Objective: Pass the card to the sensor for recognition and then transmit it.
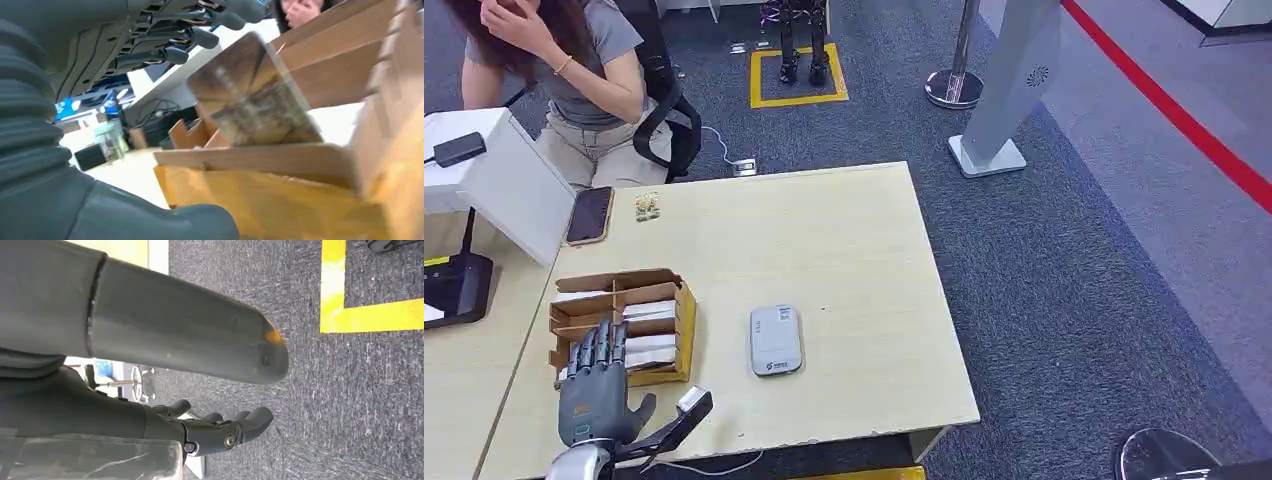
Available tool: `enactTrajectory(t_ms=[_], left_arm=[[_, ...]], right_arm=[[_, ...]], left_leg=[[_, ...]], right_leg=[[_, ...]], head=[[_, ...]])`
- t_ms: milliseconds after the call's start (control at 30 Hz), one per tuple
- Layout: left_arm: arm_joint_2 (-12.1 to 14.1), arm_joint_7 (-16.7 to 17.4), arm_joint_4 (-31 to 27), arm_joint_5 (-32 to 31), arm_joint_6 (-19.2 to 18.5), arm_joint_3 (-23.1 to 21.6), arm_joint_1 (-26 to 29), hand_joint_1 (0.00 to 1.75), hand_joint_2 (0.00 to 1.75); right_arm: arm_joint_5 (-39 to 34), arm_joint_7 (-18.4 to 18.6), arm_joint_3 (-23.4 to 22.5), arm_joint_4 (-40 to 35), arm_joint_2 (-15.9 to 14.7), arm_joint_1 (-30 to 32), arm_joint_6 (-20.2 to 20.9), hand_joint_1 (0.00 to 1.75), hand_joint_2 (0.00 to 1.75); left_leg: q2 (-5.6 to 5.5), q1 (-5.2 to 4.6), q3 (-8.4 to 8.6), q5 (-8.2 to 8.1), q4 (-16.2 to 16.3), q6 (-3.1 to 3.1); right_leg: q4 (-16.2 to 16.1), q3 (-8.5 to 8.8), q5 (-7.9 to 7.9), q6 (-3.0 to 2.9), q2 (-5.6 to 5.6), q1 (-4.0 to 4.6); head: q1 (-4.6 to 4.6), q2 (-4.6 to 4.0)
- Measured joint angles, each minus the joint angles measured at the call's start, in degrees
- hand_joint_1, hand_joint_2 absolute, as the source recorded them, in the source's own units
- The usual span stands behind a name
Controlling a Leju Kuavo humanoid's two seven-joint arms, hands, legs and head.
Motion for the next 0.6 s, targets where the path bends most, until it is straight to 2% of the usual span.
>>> enactTrajectory(t_ms=[600], left_arm=[[2.04, 1.62, 0.37, 0.00, 0.07, -3.28, -0.52, 0.00, 1.75]], right_arm=[[0.09, -0.42, 0.09, -0.02, 0.00, 0.00, 0.00, 0.00, 0.00]], left_leg=[[0.00, 0.00, 0.00, 0.00, 0.00, 0.00]], right_leg=[[0.00, 0.00, 0.00, 0.00, 0.00, 0.00]], head=[[-0.02, 0.00]])
